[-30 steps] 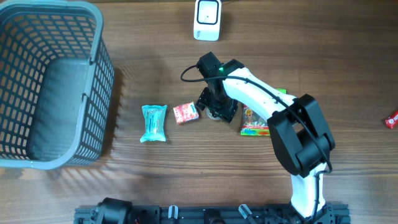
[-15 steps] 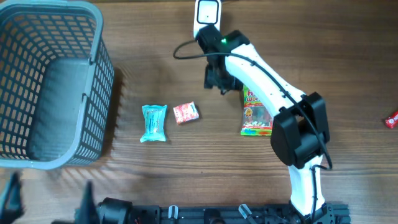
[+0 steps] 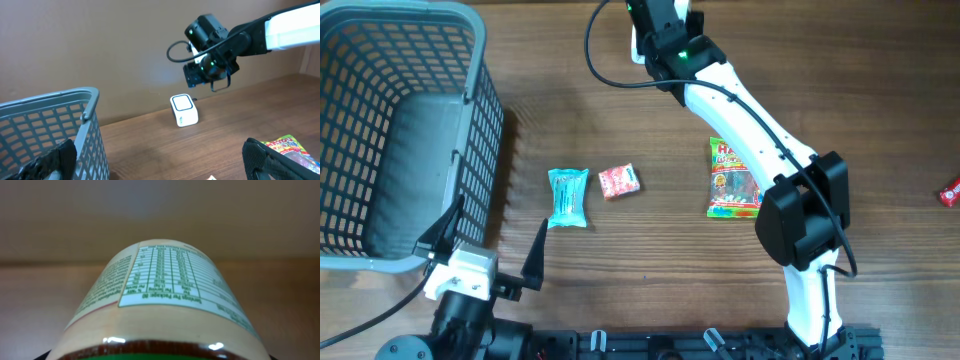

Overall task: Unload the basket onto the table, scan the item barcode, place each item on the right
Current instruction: 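Lift the jar and hold its label before the white scanner, then carry the jar to the right table edge and release it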

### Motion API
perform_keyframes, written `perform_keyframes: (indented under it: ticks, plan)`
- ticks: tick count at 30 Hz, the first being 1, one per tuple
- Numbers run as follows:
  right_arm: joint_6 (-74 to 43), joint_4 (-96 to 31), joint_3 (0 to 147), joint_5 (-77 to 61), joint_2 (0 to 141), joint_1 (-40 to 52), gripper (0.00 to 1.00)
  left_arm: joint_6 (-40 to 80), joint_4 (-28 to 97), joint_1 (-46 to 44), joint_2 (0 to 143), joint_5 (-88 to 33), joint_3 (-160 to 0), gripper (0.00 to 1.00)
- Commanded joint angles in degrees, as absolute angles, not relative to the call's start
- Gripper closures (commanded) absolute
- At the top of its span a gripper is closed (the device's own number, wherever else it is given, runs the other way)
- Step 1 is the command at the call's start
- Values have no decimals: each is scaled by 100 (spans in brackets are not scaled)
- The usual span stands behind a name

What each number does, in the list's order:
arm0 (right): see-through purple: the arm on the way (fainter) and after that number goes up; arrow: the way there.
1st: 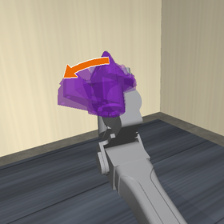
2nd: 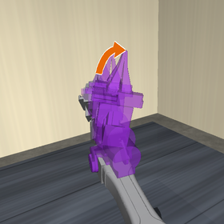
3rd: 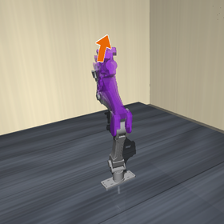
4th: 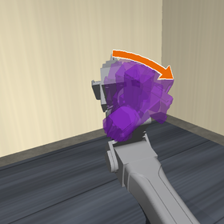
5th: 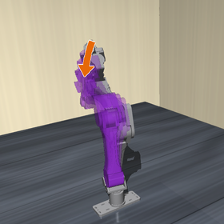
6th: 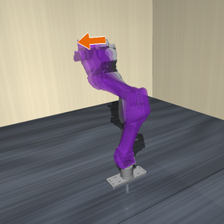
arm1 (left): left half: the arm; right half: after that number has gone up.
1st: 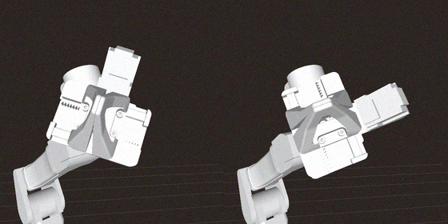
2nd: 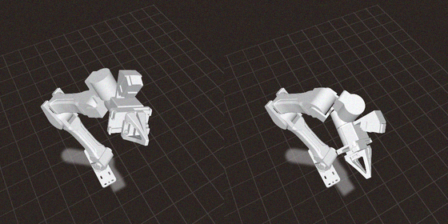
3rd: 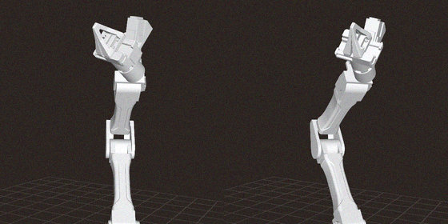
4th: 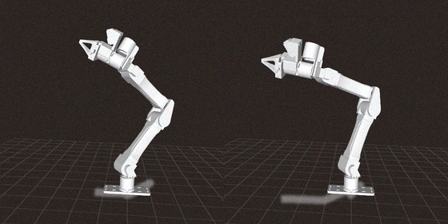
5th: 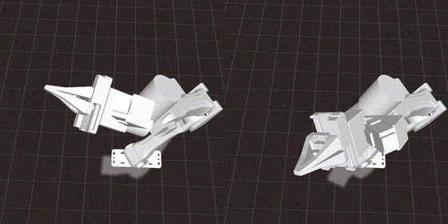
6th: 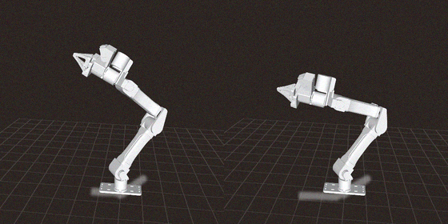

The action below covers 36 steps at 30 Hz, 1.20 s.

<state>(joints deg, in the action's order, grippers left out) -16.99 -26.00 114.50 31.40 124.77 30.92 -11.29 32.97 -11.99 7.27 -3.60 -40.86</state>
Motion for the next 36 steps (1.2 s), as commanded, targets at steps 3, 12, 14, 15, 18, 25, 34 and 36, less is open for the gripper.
perform_keyframes:
  ticks: [3, 12, 14, 15, 18, 25, 34, 36]
  plan:
    - [-333, -993, 11426, 3629, 13209, 2987, 41, -1330, 3273, -1188, 701, -399, -3889, 0]
    - [279, 856, 11426, 4045, 14280, 2954, 40, -1330, 2991, -1186, 701, 95, -3295, 0]
    - [191, 967, 11426, 4027, 14394, 2954, 40, -1328, 2995, -1186, 701, 204, -3232, 0]
    - [110, 982, 11426, 4021, 14431, 2954, 40, -1328, 2998, -1186, 701, 309, -3223, 0]
    - [-36, 965, 11430, 4237, 14455, 2954, 40, -1328, 2965, -1188, 701, 403, -3223, 0]
    - [259, 82, 11570, 5769, 13981, 2838, 41, -1328, 3164, -1186, 701, 725, -3223, 0]
    - [-2585, -4257, 11570, 5695, 12868, 1772, 44, -2762, 2078, -1188, 703, -731, -2563, 0]
    - [-3387, -5509, 11570, 4687, 12770, 952, 44, -2147, 1363, -1188, 703, -720, -2001, 0]
